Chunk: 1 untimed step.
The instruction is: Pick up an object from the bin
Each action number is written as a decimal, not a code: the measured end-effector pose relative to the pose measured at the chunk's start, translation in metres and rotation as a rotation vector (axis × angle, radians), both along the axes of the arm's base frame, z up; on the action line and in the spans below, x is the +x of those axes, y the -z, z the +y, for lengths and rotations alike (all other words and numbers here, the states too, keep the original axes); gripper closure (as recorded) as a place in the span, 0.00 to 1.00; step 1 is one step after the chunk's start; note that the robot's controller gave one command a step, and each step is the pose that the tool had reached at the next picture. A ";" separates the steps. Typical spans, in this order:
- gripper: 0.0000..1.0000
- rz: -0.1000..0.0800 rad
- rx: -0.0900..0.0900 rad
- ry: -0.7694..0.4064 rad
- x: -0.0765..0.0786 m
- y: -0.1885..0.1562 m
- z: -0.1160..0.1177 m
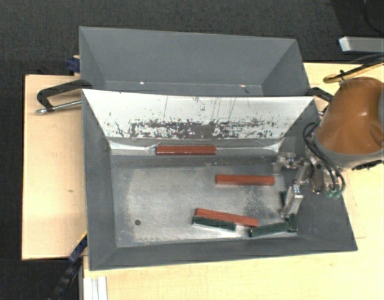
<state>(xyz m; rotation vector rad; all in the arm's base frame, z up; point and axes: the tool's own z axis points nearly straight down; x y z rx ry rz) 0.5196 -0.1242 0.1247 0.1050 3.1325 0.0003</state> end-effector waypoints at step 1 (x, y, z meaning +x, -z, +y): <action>0.00 0.006 0.000 0.069 0.009 0.039 0.033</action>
Offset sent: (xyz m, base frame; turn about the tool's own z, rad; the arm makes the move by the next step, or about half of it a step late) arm 0.0492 0.0525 -0.0532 0.0336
